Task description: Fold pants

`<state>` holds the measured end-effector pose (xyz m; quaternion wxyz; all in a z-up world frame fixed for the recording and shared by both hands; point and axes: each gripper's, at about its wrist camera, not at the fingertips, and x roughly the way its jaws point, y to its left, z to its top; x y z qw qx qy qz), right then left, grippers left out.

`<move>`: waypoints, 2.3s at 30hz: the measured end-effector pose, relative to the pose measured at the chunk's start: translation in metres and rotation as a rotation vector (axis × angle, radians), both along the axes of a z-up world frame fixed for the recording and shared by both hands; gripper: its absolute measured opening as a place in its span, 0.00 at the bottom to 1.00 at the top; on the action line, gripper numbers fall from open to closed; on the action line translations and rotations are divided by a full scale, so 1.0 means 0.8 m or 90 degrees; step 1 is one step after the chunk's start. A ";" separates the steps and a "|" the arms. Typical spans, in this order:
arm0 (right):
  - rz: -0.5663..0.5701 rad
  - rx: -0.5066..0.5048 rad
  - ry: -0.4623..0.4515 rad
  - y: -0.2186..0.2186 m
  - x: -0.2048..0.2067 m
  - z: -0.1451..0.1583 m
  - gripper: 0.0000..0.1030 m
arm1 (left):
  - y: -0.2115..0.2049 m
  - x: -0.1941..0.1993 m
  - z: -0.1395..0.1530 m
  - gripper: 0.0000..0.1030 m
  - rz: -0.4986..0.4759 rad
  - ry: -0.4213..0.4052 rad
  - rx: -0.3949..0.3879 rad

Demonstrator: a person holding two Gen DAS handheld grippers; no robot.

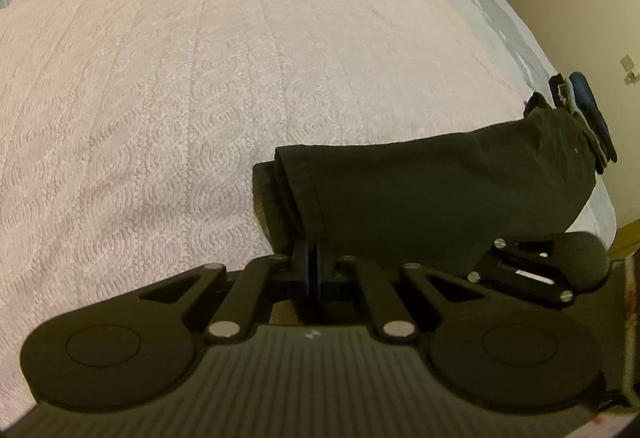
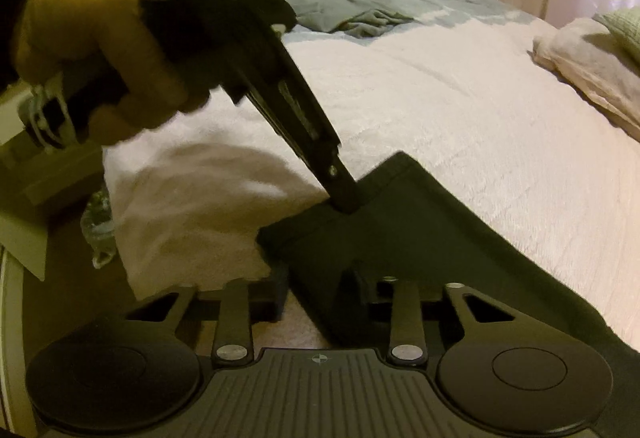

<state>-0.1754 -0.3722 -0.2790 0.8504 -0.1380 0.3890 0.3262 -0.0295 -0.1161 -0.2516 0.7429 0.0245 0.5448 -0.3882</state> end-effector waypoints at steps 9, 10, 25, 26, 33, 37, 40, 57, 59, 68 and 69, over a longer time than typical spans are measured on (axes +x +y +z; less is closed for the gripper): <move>0.018 -0.019 0.013 0.007 -0.001 0.003 0.00 | 0.004 0.001 0.004 0.03 -0.002 -0.001 -0.010; 0.023 -0.022 0.012 0.008 -0.002 0.004 0.00 | 0.005 0.001 0.005 0.03 -0.003 -0.001 -0.012; -0.028 -0.008 0.037 -0.012 -0.008 -0.007 0.20 | 0.017 0.001 -0.005 0.07 0.003 0.003 0.011; -0.040 -0.009 0.043 -0.022 -0.012 -0.006 0.26 | 0.014 0.000 -0.002 0.08 0.000 -0.003 0.016; -0.232 -0.040 0.093 -0.166 -0.041 0.012 0.36 | 0.023 -0.003 0.037 0.10 0.000 -0.050 0.071; -0.389 -0.032 0.081 -0.269 -0.070 0.041 0.36 | -0.012 -0.013 0.077 0.10 -0.034 -0.087 0.085; -0.512 -0.034 0.062 -0.356 -0.089 0.058 0.36 | -0.071 -0.028 0.094 0.10 -0.080 -0.098 0.071; -0.679 0.072 0.058 -0.740 -0.173 0.013 0.32 | -0.543 -0.203 0.036 0.11 -0.341 -0.090 -0.004; -0.675 0.094 0.059 -0.748 -0.178 0.011 0.32 | -0.571 -0.205 0.036 0.11 -0.346 -0.108 0.010; -0.669 0.065 0.068 -0.725 -0.165 0.045 0.40 | -0.583 -0.169 0.032 0.14 -0.315 -0.116 0.100; -0.665 0.066 0.070 -0.713 -0.161 0.054 0.43 | -0.579 -0.168 0.039 0.16 -0.312 -0.115 0.103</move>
